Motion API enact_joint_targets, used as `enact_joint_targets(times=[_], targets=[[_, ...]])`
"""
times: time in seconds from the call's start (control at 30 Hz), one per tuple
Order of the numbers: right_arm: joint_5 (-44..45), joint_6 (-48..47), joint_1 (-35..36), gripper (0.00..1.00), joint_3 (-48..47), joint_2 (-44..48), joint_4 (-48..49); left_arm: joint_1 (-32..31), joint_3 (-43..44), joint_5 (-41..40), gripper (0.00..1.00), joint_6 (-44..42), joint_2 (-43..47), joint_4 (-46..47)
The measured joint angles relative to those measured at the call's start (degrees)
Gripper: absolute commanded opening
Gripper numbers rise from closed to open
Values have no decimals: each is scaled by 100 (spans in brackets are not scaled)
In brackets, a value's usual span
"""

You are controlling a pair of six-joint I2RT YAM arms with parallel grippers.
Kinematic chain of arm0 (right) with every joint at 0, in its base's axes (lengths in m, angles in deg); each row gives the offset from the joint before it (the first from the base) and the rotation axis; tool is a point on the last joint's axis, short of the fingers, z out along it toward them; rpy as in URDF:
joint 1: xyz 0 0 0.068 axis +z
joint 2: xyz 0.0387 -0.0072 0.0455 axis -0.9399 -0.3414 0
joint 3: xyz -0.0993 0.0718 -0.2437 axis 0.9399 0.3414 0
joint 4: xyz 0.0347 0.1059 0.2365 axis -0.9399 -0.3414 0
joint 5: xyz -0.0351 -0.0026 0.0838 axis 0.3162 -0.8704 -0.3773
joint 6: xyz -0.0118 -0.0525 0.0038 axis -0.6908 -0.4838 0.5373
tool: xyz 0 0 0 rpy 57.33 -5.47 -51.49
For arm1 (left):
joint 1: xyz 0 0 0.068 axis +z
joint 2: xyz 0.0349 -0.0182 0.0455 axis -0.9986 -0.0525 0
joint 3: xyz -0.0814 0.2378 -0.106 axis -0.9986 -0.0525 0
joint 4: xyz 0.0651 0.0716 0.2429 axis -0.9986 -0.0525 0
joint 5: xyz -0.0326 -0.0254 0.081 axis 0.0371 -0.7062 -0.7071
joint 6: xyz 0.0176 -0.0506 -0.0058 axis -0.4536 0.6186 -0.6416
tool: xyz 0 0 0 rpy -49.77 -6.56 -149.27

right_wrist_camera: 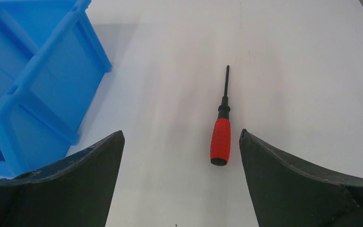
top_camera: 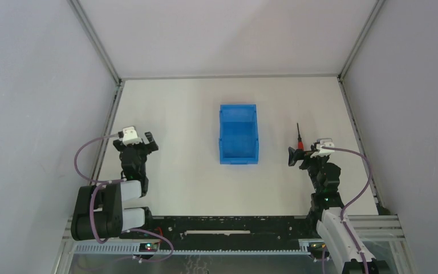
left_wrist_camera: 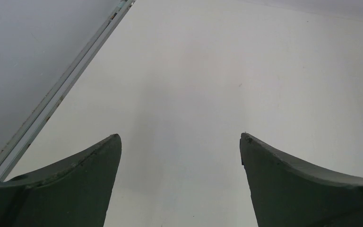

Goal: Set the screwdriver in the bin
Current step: Pick up the screwdriver from the center of the board.

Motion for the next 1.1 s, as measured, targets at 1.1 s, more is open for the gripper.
enact_joint_targets(times=[1.1], targets=[[540,267,44,100,-1368,-590,-1473,0,0,2,100,0,0,0]])
